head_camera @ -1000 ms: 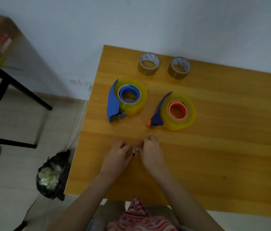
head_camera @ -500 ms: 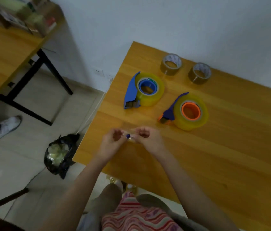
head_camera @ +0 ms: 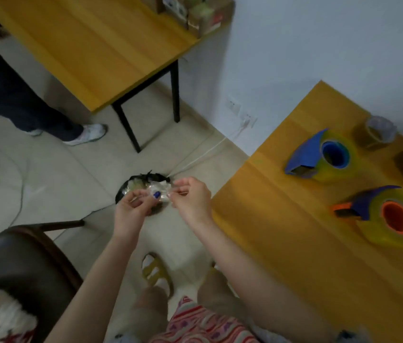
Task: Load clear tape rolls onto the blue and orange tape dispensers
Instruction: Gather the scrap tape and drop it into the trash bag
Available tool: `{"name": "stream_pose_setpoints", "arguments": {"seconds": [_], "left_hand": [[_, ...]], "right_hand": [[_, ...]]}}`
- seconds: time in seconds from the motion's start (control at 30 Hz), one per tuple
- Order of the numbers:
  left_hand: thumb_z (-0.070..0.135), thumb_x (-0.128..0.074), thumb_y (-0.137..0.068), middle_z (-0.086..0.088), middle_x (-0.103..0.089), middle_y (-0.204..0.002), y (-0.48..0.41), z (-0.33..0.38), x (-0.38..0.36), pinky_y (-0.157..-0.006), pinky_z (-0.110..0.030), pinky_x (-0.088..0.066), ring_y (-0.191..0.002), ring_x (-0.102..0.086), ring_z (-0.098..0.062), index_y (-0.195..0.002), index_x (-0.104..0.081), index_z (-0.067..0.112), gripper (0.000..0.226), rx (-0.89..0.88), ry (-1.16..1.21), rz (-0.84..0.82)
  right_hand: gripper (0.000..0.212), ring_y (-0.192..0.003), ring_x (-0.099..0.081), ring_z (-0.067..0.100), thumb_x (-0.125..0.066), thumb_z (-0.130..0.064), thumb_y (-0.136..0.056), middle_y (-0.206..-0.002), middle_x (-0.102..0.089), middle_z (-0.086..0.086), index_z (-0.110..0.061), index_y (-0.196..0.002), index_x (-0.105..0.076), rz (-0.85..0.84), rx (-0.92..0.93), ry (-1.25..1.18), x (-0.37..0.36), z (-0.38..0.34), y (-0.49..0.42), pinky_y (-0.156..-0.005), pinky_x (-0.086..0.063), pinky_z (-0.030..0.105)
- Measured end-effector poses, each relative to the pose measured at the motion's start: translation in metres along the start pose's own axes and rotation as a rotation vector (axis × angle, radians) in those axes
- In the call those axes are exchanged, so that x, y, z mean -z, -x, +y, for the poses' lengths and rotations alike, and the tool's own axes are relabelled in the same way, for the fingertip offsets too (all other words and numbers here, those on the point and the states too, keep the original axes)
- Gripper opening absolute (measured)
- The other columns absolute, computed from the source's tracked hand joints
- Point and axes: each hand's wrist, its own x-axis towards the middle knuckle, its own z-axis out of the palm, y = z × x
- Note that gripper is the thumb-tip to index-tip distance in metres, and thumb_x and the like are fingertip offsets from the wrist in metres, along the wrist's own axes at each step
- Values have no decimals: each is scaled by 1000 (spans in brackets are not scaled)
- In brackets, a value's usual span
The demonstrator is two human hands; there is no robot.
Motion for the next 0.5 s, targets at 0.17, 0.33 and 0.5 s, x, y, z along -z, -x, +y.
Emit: {"name": "stream_pose_setpoints", "arguments": {"seconds": [0.17,0.33,0.5], "left_hand": [[6,-64,-84,-4,-66,-82,-57,-60,89,-70,-19,-48,-76,-60,-10,-101,-64,2,17,149,64,232],[5,-57,-89,-4,-63,-81,-122,-148,123,-55,-11,-51,-72,-59,-10,-89,-61,7,4,272,260,358],[5,-49,-92,-2,-64,-84,-182,-222,140,-64,-16,-46,-72,-60,-9,-81,-57,15,17,212,354,402]], "right_hand": [[18,-89,-64,18,-61,-4,-85,-100,-68,9,-7,-103,-59,23,-84,109,-110,47,-36,-74,-46,18],[14,-90,-68,27,-63,-3,-80,-99,-70,15,-14,-89,-59,130,-316,79,-187,153,-116,-79,-55,30],[18,-97,-65,26,-61,-2,-81,-101,-70,14,-12,-95,-58,130,-146,305,-235,233,-207,-65,-35,13]]}}
